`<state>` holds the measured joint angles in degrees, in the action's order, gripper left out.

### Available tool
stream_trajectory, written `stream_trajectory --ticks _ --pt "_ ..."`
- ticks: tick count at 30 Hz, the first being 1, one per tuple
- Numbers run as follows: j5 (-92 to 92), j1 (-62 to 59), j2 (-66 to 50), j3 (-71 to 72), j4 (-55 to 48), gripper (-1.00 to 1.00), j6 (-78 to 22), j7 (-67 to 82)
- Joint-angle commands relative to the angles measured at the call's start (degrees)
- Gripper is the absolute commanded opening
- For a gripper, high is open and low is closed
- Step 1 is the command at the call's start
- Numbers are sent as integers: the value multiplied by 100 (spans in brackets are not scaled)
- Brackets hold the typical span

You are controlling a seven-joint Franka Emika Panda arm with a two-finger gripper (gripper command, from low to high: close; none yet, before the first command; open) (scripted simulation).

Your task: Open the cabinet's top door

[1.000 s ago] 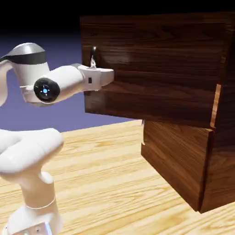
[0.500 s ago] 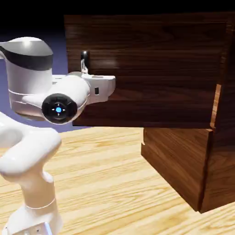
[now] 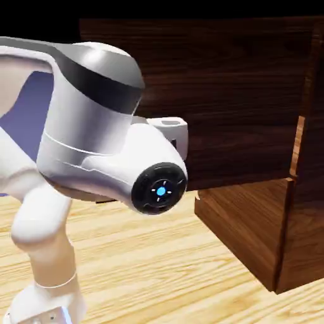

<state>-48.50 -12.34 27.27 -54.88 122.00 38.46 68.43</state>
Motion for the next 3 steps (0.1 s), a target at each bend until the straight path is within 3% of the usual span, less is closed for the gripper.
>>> stream_trajectory --ticks 1,3 --pt "42 193 -190 -210 -196 -100 -163 121" --pt "85 385 -376 -420 -387 -100 -329 245"
